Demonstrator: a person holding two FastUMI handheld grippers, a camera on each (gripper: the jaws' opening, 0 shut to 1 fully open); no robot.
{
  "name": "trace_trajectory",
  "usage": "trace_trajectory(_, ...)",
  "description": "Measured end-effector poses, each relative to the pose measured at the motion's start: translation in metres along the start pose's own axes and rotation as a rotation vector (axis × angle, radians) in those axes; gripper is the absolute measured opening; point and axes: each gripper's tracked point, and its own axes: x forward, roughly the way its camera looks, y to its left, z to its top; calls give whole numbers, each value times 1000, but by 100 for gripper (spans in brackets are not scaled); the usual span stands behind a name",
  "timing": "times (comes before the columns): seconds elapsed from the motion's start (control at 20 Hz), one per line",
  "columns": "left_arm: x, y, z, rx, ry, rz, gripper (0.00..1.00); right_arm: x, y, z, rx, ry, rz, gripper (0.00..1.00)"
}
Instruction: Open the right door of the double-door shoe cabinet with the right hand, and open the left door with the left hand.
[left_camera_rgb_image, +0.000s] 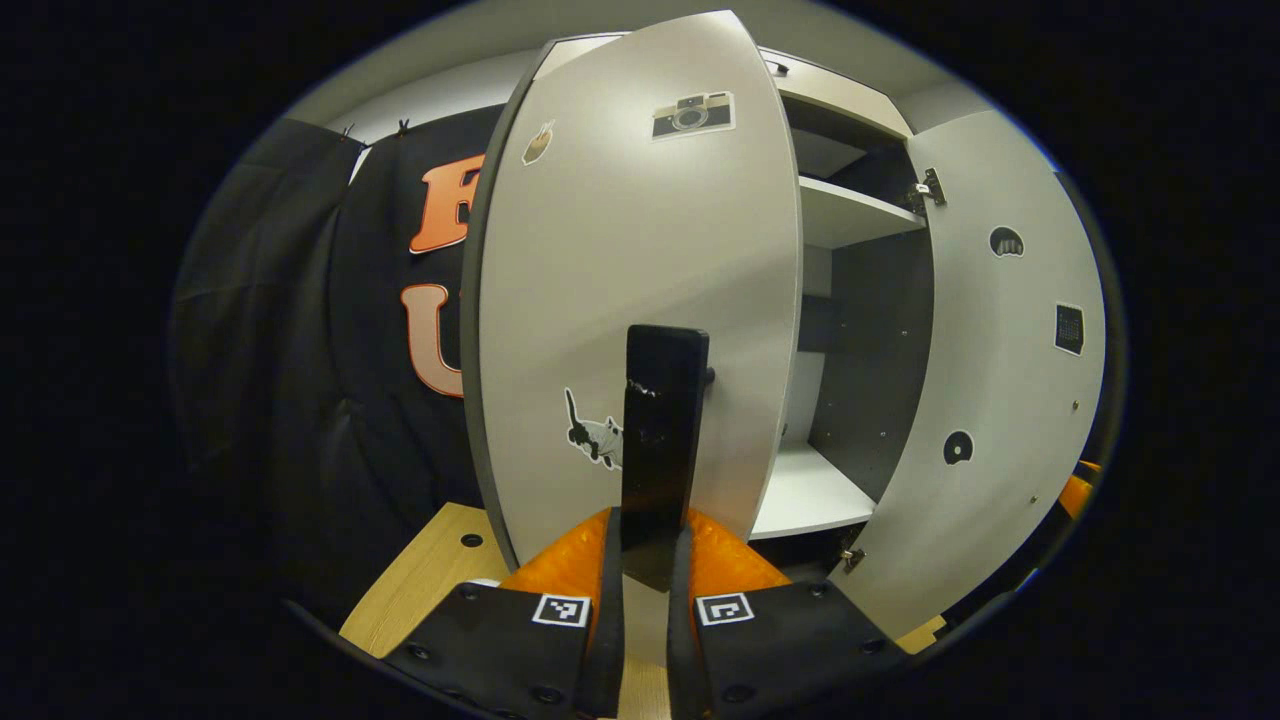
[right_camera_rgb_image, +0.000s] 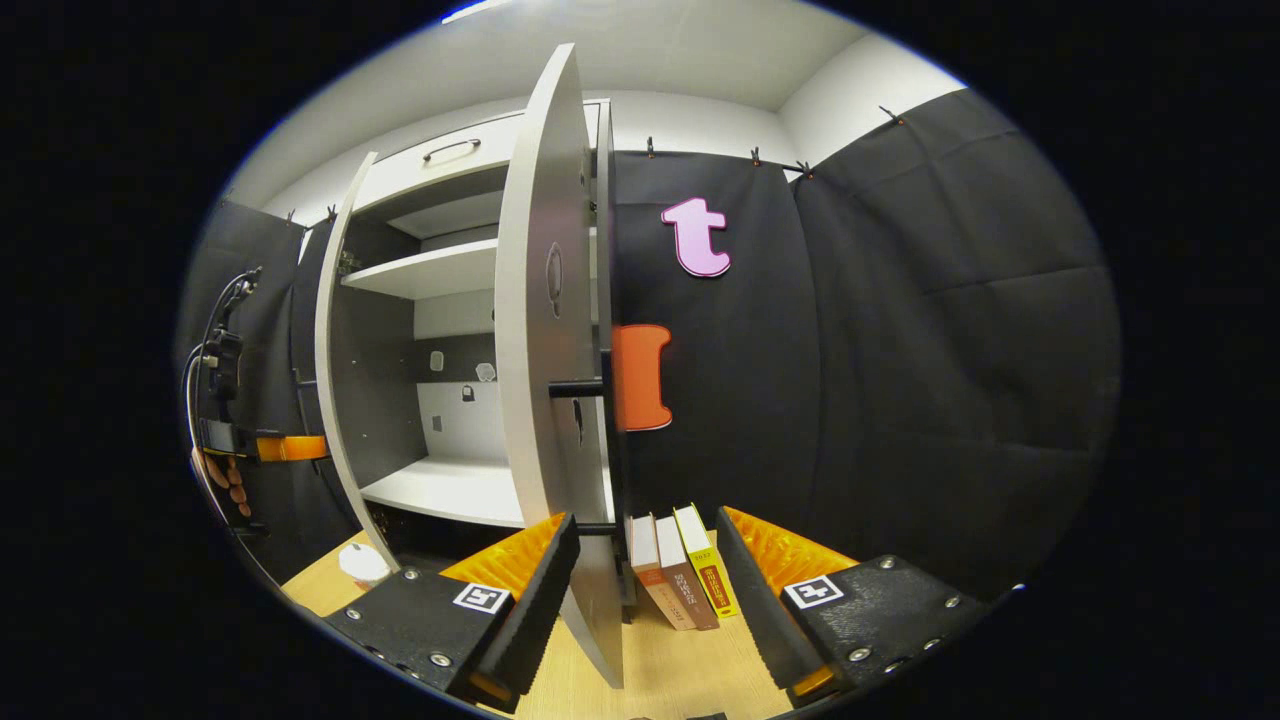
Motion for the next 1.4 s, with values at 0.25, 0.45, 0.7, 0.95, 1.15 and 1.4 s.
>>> trace_trajectory(0.25, -8, 7, 0, -26, -3, 36, 25, 1, 1, 0, 28, -5, 2, 86)
trace_trajectory(0.45, -10, 10, 0, -36, -21, 59, 18, 2, -2, -1, 20, -2, -7, 86)
trace_trajectory(0.7, -13, 15, 0, -49, -29, 96, 17, 0, 0, 0, 19, -1, -7, 86)
trace_trajectory(0.95, -16, 25, -1, -34, -37, 138, 17, -3, 1, 4, 13, -16, -11, 86)
trace_trajectory(1.15, -19, 45, -3, -23, -38, 217, 17, -5, 2, 7, 4, -23, -16, 86)
trace_trajectory(1.4, -25, 59, 1, -21, -44, 257, 7, -9, 2, 13, -26, -29, -15, 92)
